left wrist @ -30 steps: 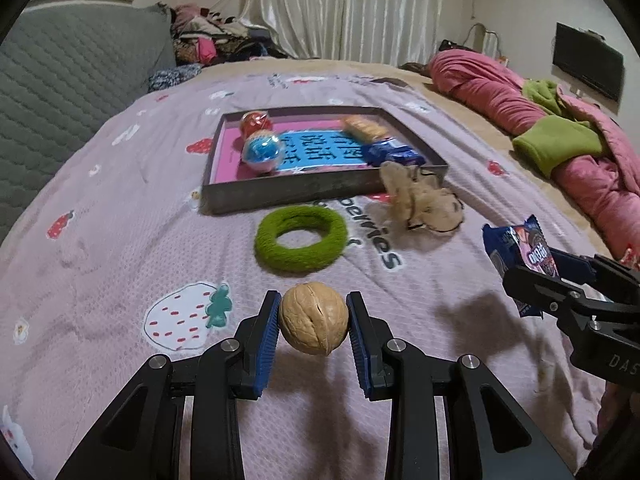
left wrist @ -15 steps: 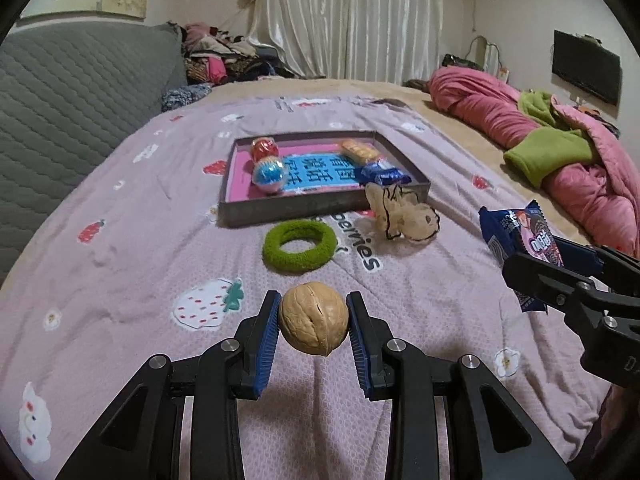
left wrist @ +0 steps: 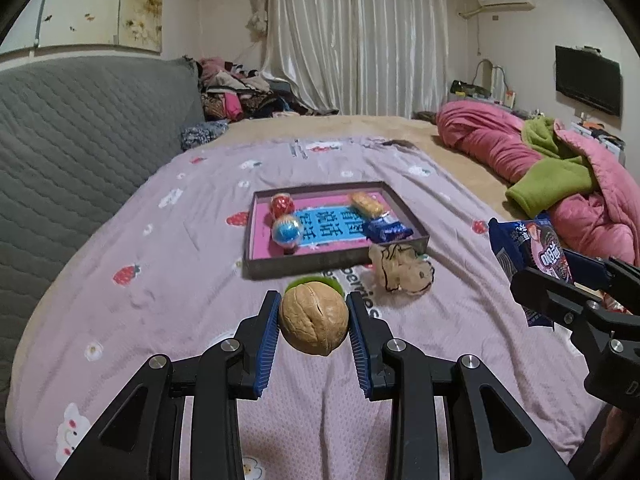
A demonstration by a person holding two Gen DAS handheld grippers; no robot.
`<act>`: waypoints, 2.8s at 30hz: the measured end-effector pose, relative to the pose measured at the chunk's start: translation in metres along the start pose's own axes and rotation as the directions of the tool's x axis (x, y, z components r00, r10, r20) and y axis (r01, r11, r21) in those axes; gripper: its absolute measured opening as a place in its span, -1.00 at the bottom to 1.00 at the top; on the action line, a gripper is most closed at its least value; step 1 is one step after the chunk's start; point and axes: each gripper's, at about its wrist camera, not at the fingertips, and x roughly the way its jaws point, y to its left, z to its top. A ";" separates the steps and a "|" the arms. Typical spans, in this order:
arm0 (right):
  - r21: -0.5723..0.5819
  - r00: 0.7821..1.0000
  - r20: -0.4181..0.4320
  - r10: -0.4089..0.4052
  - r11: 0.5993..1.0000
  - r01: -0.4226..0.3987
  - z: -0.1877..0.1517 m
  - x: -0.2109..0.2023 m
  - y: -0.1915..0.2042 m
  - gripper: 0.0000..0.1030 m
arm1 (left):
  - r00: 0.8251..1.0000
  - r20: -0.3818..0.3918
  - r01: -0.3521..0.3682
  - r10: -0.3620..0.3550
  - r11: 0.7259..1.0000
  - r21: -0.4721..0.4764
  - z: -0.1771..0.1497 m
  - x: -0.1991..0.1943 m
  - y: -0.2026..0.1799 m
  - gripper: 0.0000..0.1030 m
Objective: Organize objects
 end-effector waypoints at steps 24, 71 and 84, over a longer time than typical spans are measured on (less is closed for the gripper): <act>-0.026 0.999 0.049 -0.006 1.000 0.007 0.019 -0.013 -0.003 0.10 | 0.999 0.052 -0.014 0.013 1.000 0.020 0.030 -0.014 -0.009 -0.34; -0.041 0.993 0.116 -0.009 0.999 0.013 0.131 0.109 -0.055 0.10 | 0.998 0.055 -0.011 0.009 1.000 0.024 0.156 0.137 -0.015 -0.34; -0.020 0.991 0.134 0.029 0.999 -0.026 0.145 0.163 -0.072 0.10 | 0.999 0.030 -0.017 0.017 1.000 0.000 0.167 0.207 -0.016 -0.34</act>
